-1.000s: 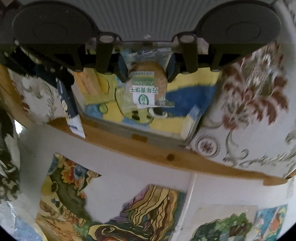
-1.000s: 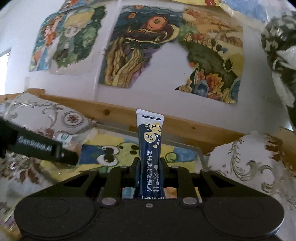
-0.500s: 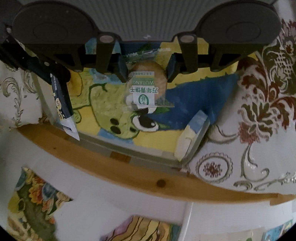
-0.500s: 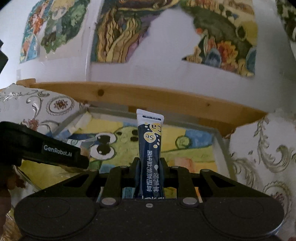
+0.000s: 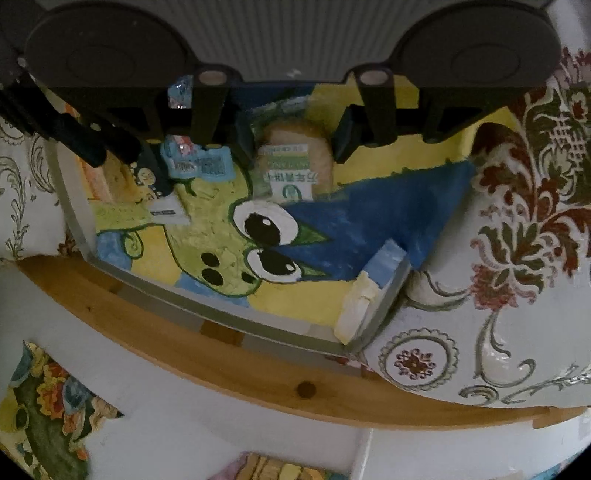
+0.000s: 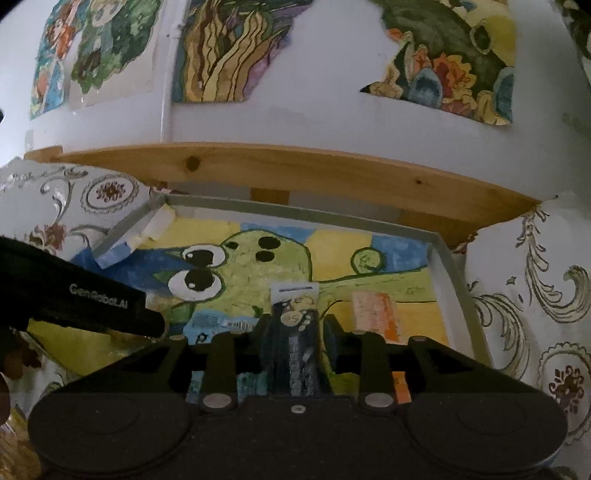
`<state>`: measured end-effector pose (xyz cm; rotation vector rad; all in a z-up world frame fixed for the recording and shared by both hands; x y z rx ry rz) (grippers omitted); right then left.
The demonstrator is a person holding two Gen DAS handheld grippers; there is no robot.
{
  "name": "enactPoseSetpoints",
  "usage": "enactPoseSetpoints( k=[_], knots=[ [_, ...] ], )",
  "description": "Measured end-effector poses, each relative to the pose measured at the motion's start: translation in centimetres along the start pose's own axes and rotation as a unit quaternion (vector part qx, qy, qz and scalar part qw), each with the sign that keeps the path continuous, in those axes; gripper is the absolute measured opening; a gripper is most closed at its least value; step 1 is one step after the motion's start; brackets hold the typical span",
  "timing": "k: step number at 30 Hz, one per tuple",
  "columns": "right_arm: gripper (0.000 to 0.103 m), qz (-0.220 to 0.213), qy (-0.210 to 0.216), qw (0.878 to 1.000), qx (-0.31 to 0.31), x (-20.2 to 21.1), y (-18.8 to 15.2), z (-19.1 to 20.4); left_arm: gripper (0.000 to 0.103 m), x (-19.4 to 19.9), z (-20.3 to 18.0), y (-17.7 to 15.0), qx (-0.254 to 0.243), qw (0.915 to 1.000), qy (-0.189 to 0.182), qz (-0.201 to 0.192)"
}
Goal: Organize snacks
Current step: 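Carry the bun and black stick into the gray tray and open both tools, then lift both tools out of the tray and back over the snack pile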
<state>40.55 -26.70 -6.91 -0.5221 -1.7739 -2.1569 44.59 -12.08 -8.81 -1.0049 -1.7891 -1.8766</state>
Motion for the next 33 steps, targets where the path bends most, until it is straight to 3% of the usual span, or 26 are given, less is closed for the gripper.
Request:
enactPoseSetpoints(
  k=[3, 7, 13, 19, 25, 33],
  knots=[
    [0.046, -0.008, 0.006, 1.0, -0.012, 0.8, 0.6, -0.1, 0.071, 0.9, 0.2, 0.4, 0.004, 0.9999, 0.001, -0.012],
    [0.061, -0.029, 0.002, 0.999, -0.02, 2.8, 1.6, -0.3, 0.083, 3.1, 0.4, 1.0, 0.004, 0.9993, 0.003, -0.036],
    [0.082, -0.069, -0.001, 0.997, -0.029, 7.7, 2.9, -0.7, 0.097, 8.0, 0.6, 1.6, -0.007, 0.9961, 0.017, -0.086],
    [0.099, -0.12, 0.004, 0.992, -0.026, 14.0, 3.6, -0.8, 0.102, 13.5, 0.4, 0.8, -0.014, 0.9903, 0.022, -0.136],
    [0.102, -0.156, 0.012, 0.987, -0.045, 20.0, 2.3, -1.7, 0.102, 18.3, 0.1, -1.9, -0.031, 0.9833, 0.031, -0.176],
    [0.102, -0.166, 0.001, 0.985, -0.049, 26.1, -0.6, -2.0, 0.103, 23.7, -0.8, -6.0, -0.061, 0.972, 0.042, -0.223]
  ],
)
Point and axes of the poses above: each gripper's, at about its wrist camera, not at the fingertips, and x roughly against the way its jaws point, z to its left, y to its top, the point moved 8 cm from there along -x, roughly the way its jaws point, and after that the axes turned 15 degrees about -x, right-handed, at the moved point
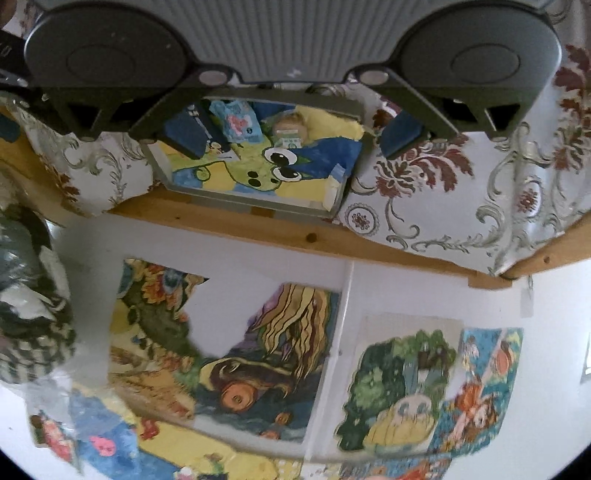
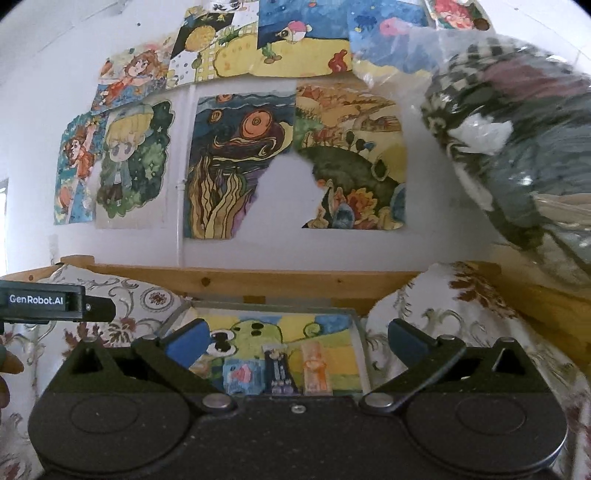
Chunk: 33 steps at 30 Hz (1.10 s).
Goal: Organize snacks
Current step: 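Lift both tools out of the tray and back over the snack pile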
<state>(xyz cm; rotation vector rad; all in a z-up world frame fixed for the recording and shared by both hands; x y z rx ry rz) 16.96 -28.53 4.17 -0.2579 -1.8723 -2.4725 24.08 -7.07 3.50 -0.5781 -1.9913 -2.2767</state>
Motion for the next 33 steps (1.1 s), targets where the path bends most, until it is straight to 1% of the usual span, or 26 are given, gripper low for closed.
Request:
enactPoseSetpoints(
  k=[7, 13, 16, 19, 22, 24, 25, 29, 33],
  knots=[
    [0.102, -0.002, -0.017, 1.0, -0.01, 5.6, -1.3, -0.1, 0.103, 4.2, -0.1, -2.4, -0.005, 0.9999, -0.004, -0.01],
    [0.102, -0.001, -0.035, 0.999, -0.002, 8.5, -2.3, 0.2, 0.103, 7.0, 0.4, -4.6, -0.024, 0.9996, 0.005, -0.012],
    [0.102, -0.003, -0.045, 0.999, -0.003, 9.7, -2.7, 0.2, 0.103, 8.1, 0.6, -5.9, -0.032, 0.9995, 0.007, -0.003],
    [0.102, 0.003, -0.057, 0.998, -0.004, 10.8, -3.1, 0.1, 0.103, 9.0, 0.7, -7.4, -0.037, 0.9992, 0.005, 0.014],
    [0.102, 0.026, -0.08, 0.996, 0.007, 11.5, -3.9, -0.1, 0.103, 9.6, 0.6, -8.8, -0.042, 0.9982, 0.005, 0.041],
    [0.102, 0.044, -0.098, 0.994, 0.013, 12.0, -4.6, -0.3, 0.103, 9.7, 0.5, -9.8, -0.047, 0.9964, 0.004, 0.071],
    [0.102, 0.056, -0.104, 0.993, 0.018, 12.2, -5.0, -0.3, 0.103, 9.8, 0.5, -10.3, -0.047, 0.9959, 0.003, 0.078],
    [0.102, 0.084, -0.123, 0.988, 0.048, 12.5, -6.2, 0.1, 0.103, 10.3, 0.2, -11.1, -0.046, 0.9947, -0.014, 0.091],
    [0.102, 0.124, -0.143, 0.979, 0.082, 12.1, -7.9, 0.7, 0.103, 10.3, -0.2, -11.6, -0.054, 0.9927, -0.023, 0.106]
  ],
)
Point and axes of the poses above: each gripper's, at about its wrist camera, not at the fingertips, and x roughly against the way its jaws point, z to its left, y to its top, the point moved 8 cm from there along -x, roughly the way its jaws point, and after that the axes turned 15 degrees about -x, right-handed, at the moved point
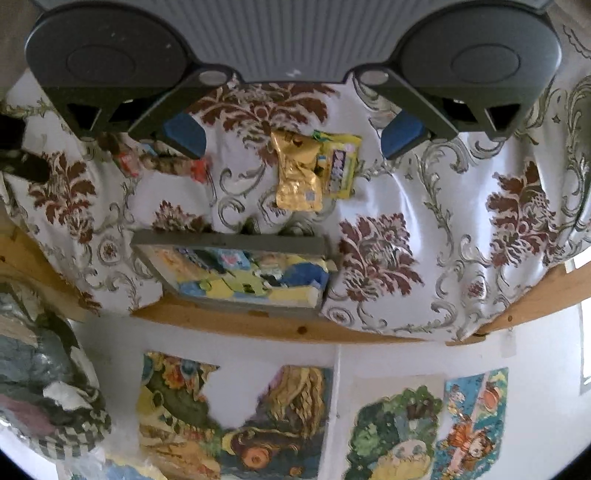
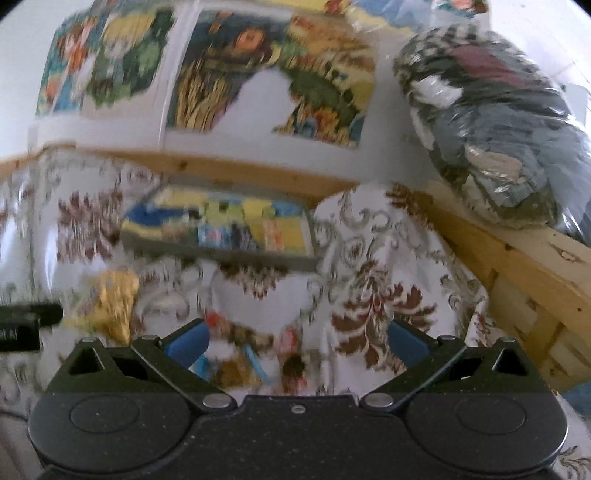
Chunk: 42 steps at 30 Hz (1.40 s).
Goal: Organize snacks
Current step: 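Lift both tools out of the tray and back over the snack pile, then lower both tools toward the dark brown packet and blue-wrapped packet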
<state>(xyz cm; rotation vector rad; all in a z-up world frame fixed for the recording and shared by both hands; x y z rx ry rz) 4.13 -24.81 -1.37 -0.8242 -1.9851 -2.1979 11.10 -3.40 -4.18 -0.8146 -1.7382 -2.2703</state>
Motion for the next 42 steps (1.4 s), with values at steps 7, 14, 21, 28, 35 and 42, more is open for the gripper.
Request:
enactPoseSetpoints(
  k=[7, 14, 21, 28, 35, 42],
  knots=[
    [0.102, 0.03, -0.018, 0.998, 0.053, -1.0, -1.4, 1.3, 0.103, -1.5, -1.0, -1.1, -0.022, 0.9986, -0.001, 0.048],
    [0.102, 0.048, -0.025, 0.997, 0.061, -1.8, -1.9, 1.4, 0.103, -2.1, -0.8, -1.8, -0.018, 0.9972, 0.006, 0.073],
    [0.102, 0.063, -0.027, 0.996, 0.065, -2.3, -2.2, 1.6, 0.103, -2.5, -0.8, -2.1, -0.019, 0.9963, 0.009, 0.084],
    [0.102, 0.076, -0.024, 0.995, 0.053, -2.9, -1.9, 1.5, 0.103, -3.4, -1.2, -2.1, -0.026, 0.995, 0.0, 0.097],
    [0.102, 0.101, -0.023, 0.994, 0.015, -4.1, -1.2, 0.6, 0.103, -4.8, -1.5, -1.9, -0.032, 0.994, -0.011, 0.104],
    [0.102, 0.129, -0.01, 0.992, -0.01, -5.9, -0.6, 0.2, 0.103, -6.5, -2.5, -1.2, -0.058, 0.9937, -0.023, 0.094]
  ],
)
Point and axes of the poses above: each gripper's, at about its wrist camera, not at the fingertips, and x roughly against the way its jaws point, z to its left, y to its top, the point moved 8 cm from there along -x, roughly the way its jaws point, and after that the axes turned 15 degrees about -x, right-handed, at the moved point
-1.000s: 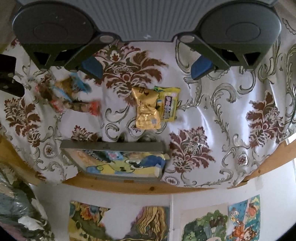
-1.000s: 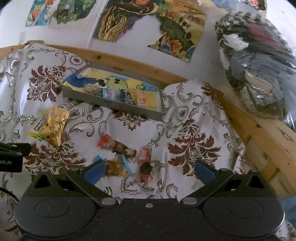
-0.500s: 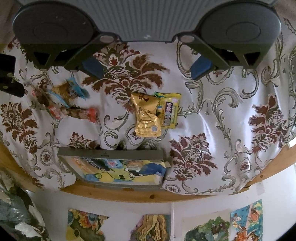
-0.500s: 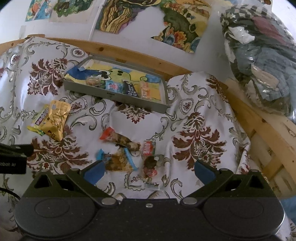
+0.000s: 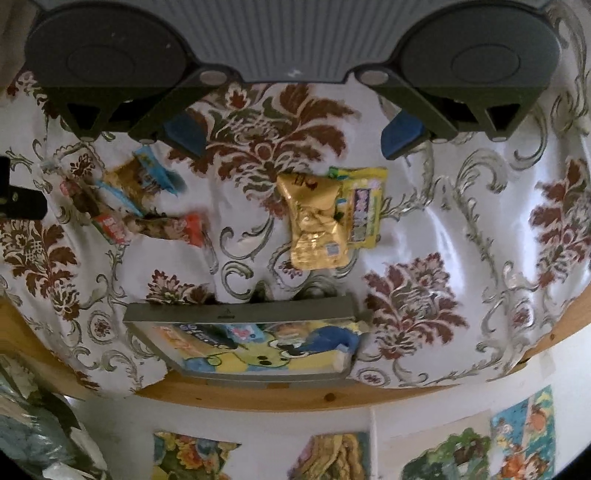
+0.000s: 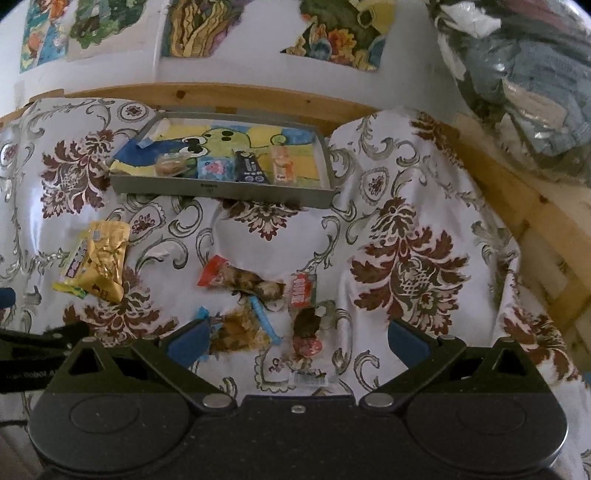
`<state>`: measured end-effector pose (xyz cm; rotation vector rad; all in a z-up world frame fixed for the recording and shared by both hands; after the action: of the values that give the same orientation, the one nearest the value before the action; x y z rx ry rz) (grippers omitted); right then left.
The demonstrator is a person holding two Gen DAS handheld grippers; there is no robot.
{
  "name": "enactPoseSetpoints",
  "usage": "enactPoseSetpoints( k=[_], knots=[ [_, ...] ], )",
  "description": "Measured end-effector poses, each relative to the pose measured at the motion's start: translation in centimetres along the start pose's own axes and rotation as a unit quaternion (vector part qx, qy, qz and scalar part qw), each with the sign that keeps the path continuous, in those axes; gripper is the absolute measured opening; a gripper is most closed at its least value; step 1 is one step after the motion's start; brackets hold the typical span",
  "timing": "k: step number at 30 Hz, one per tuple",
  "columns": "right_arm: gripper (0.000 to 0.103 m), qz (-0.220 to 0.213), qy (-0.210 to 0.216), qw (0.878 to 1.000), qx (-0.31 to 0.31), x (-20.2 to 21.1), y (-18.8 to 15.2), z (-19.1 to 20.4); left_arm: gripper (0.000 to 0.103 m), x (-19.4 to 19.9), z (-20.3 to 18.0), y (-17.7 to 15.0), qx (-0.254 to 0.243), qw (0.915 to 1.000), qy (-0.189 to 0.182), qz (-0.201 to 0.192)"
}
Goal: Organize snacks
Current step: 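Lower both tools toward the dark brown packet and blue-wrapped packet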
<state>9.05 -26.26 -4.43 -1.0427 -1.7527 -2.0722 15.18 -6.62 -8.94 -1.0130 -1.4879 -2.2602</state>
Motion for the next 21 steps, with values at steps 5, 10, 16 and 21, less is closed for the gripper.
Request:
enactPoseSetpoints(
  k=[5, 10, 16, 21],
  knots=[
    [0.102, 0.013, 0.003, 1.0, -0.008, -1.3, 0.7, 0.0, 0.103, -0.9, -0.5, 0.5, -0.006, 0.9998, -0.015, -0.007],
    [0.102, 0.045, 0.018, 0.998, -0.027, -2.9, 0.9, -0.3, 0.103, -2.3, -0.8, 0.7, -0.007, 0.9997, -0.025, -0.002],
    [0.102, 0.098, 0.05, 0.99, -0.089, -5.1, 1.7, -2.2, 0.103, -4.2, -1.3, 1.9, -0.004, 0.9988, -0.048, -0.008],
    [0.102, 0.17, 0.098, 0.971, -0.135, -7.7, 2.2, -2.8, 0.103, -5.3, -3.1, 2.9, -0.029, 0.9949, -0.088, -0.039]
  ],
)
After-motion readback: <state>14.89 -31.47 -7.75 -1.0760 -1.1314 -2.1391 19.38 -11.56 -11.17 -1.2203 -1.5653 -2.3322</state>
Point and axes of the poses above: each gripper's, at about its wrist camera, not at the fingertips, and x roughly against the way its jaws point, z to its left, y to its top, the point moved 8 cm from there along -x, roughly the way its jaws point, and after that the axes turned 15 degrees about -x, right-handed, at the moved point
